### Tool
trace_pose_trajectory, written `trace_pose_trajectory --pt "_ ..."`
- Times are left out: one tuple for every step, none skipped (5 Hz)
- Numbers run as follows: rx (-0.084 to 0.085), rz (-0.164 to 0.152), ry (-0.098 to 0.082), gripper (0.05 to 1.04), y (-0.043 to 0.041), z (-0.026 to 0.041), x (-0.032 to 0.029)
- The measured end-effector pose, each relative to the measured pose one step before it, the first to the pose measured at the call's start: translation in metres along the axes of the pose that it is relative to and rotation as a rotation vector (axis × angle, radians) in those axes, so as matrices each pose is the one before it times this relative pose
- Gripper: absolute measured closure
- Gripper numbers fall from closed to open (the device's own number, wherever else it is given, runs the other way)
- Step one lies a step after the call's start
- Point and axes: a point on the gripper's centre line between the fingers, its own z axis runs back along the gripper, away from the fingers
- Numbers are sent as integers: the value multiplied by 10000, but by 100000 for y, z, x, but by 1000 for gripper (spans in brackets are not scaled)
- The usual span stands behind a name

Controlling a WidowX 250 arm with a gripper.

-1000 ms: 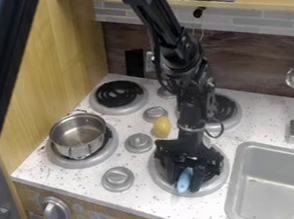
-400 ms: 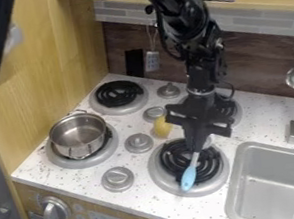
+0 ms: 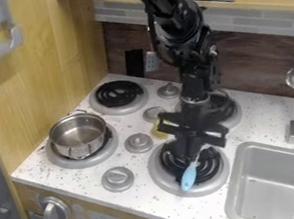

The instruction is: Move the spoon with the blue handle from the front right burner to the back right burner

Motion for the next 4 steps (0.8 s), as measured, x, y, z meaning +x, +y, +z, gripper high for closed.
trace_pose_trajectory --pt "191 240 275 643 484 -512 -1993" --pt "-16 285 -43 367 57 -187 -174" --pt "13 272 297 85 -7 -1316 -440" --pt "-94 375 281 73 -333 -1443 65"
